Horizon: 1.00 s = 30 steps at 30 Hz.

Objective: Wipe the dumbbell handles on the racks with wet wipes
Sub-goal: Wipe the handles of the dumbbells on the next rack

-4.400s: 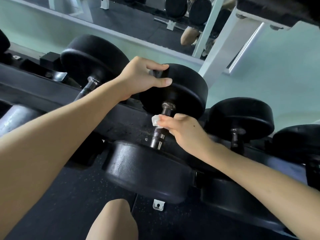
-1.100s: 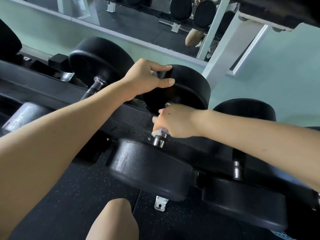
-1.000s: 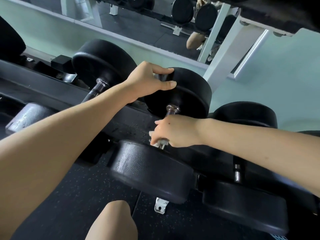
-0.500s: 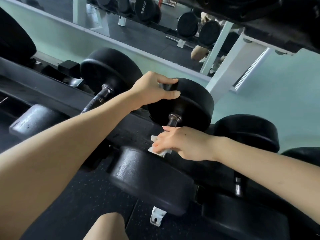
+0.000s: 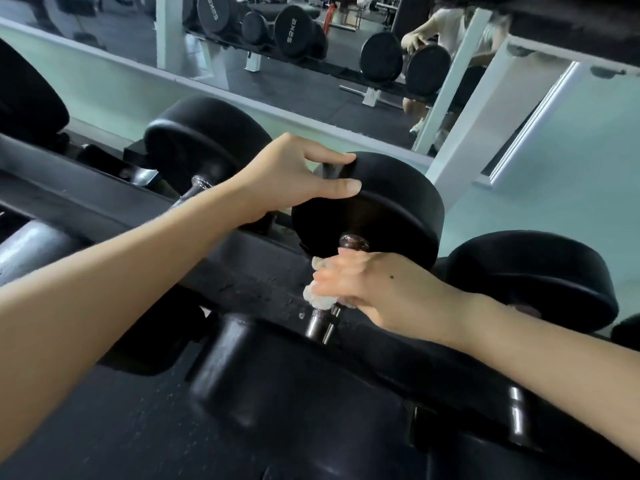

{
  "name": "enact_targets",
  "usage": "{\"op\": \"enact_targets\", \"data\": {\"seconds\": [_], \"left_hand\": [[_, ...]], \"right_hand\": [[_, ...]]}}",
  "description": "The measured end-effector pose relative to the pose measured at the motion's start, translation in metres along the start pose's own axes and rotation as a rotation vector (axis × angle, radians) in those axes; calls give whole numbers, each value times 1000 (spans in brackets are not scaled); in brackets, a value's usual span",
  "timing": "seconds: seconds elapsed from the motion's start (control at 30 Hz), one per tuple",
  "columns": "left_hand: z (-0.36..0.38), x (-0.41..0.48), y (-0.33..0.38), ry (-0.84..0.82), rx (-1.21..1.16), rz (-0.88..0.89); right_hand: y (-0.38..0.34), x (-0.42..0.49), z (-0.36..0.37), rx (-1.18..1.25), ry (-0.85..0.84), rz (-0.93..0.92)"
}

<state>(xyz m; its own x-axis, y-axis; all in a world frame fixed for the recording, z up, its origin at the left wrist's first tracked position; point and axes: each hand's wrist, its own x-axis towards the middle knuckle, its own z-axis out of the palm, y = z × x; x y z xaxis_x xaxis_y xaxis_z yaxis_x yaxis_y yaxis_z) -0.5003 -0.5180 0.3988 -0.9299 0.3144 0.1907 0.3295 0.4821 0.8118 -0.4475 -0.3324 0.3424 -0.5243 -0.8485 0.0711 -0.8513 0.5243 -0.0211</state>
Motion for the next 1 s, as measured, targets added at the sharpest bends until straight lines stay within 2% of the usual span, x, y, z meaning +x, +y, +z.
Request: {"op": "enact_targets", "data": {"seconds": [0.1,0.2,0.33,0.43,0.5,0.57,0.67,0.73,0.8,0.87,0.9,0.97,1.0], "left_hand": [[-3,5,-3,-8,60,33],[-4,8,-3,-12,124,26],[-1,6,1,0,179,5],[0,4,5,-13,169,-67],[-1,4,8,-26,160,-105],[-2,5,13,-48,155,-131],[-6,4,19,-88,163,-167],[-10,5,22,-115,174,-185],[-12,8,24,-154,188,-198],[-15,9,26,-169,209,-204],[-15,10,26,-173,214,-210],[-15,10,28,-188,219,-225],[-15,10,31,-198,225,-236]], "right_hand": [[15,2,9,85,14,-123],[26,13,18,110,-34,-127],[22,14,20,-50,-71,-3],[0,7,10,34,12,133],[-8,3,4,119,24,130],[-8,3,-3,177,-50,37],[0,15,-19,117,-221,-83],[6,33,-33,10,-361,-78],[3,51,-40,-100,-543,17],[-8,58,-38,-197,-617,30],[-16,58,-42,-225,-543,41],[-24,44,-36,-135,-400,60],[-25,35,-28,-86,-398,58]]}}
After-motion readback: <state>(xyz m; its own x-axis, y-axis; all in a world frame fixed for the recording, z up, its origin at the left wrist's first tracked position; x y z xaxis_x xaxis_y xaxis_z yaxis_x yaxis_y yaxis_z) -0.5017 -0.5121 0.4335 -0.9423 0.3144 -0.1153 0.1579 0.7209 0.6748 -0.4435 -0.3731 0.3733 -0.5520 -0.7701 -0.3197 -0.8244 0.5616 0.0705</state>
